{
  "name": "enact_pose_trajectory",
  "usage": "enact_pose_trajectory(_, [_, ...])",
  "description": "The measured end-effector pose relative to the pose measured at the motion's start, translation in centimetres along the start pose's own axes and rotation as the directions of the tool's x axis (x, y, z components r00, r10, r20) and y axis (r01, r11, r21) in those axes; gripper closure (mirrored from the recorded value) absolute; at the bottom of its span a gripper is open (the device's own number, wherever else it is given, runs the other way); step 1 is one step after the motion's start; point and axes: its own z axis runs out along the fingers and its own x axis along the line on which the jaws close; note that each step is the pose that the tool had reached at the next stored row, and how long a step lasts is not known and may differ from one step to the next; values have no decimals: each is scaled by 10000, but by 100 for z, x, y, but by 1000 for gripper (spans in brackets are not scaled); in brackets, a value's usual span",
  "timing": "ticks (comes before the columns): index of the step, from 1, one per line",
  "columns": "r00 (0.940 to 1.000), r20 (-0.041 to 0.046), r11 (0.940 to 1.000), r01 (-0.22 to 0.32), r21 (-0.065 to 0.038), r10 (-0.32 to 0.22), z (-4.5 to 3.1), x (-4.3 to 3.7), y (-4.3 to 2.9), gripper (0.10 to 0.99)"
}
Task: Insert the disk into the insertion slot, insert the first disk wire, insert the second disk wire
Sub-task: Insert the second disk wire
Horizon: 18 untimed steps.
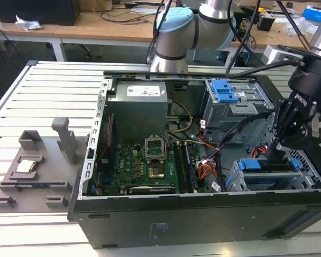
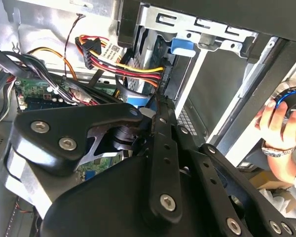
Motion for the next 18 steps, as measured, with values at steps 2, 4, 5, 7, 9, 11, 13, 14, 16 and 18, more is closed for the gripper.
enact_pose_trajectory(2, [10000, -2, 10000, -2, -1, 2, -4, 0, -5, 984])
enact_pose_trajectory(4, [10000, 0, 10000, -2, -2, 2, -16, 3, -4, 984])
enact_pose_trajectory(5, [10000, 7, 10000, -1, -4, 1, -17, 3, -4, 984])
enact_pose_trajectory(7, [10000, 58, 10000, 8, -17, -8, -15, 3, -5, 984])
enact_pose_trajectory(9, [9999, 106, 10000, 15, -31, -15, -8, 0, -5, 984])
enact_pose_trajectory(11, [9999, 120, 10000, 16, -35, -16, -3, 0, -5, 984])
enact_pose_trajectory(13, [9999, 134, 10000, 19, -38, -18, 1, -1, -6, 984])
enact_pose_trajectory(14, [9999, 147, 10000, 20, -42, -20, 6, -2, -6, 984])
enact_pose_trajectory(16, [9999, 157, 10000, 22, -45, -21, 9, -3, -7, 984])
enact_pose_trajectory(18, [9999, 159, 10000, 22, -44, -21, -2, 2, -6, 984])
